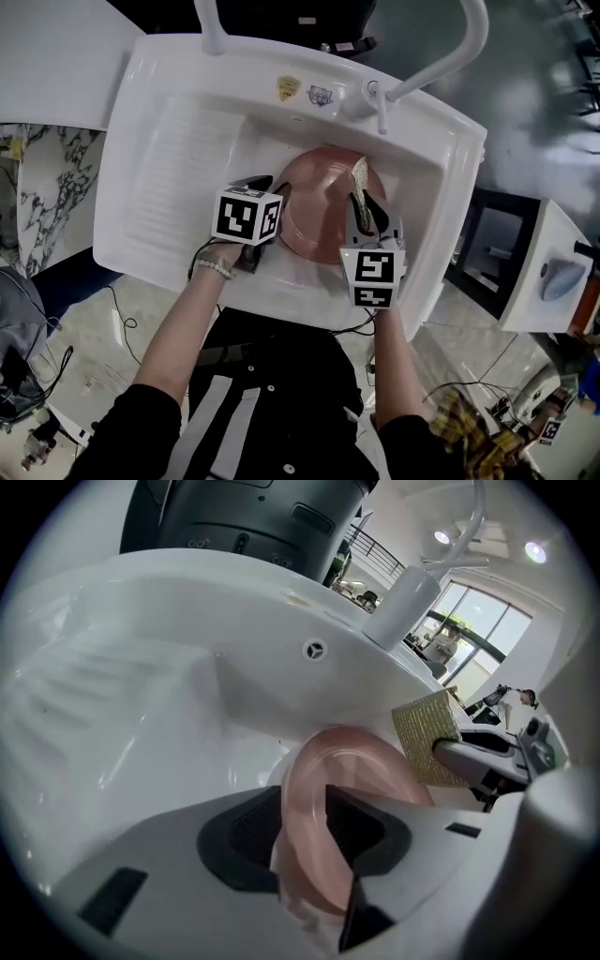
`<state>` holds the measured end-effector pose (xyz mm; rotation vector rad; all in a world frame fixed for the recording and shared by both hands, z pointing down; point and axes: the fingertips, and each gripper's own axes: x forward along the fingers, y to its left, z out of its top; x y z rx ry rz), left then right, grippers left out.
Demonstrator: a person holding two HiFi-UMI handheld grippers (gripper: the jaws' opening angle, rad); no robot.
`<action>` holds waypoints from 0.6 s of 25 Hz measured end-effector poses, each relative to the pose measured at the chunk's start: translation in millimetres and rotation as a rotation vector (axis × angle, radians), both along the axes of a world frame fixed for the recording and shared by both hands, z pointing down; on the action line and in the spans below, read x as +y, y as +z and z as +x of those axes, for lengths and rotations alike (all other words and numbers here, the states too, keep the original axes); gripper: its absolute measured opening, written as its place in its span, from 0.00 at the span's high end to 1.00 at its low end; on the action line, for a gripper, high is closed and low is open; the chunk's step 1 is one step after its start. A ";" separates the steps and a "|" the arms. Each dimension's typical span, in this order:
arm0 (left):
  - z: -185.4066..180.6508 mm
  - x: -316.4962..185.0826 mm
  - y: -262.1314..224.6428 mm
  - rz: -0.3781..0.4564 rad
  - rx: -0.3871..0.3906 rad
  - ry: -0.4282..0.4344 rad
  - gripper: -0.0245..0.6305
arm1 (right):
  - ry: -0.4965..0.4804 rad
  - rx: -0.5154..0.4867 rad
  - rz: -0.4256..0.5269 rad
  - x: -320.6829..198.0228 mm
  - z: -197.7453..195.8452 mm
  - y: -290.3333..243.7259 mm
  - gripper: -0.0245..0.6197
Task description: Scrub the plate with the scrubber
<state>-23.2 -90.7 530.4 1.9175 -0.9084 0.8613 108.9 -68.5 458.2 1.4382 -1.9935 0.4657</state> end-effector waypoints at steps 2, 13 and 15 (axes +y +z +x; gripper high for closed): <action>1.2 -0.8 6.3 -0.013 0.003 0.000 0.76 | 0.005 0.016 -0.015 -2.4 2.5 7.2 0.84; 0.0 -4.1 29.2 -0.084 -0.004 -0.027 0.77 | 0.015 0.114 -0.129 -7.2 10.1 48.2 0.84; -3.5 -6.2 31.5 -0.081 -0.034 -0.032 0.86 | 0.026 0.137 -0.146 -7.5 11.5 52.6 0.84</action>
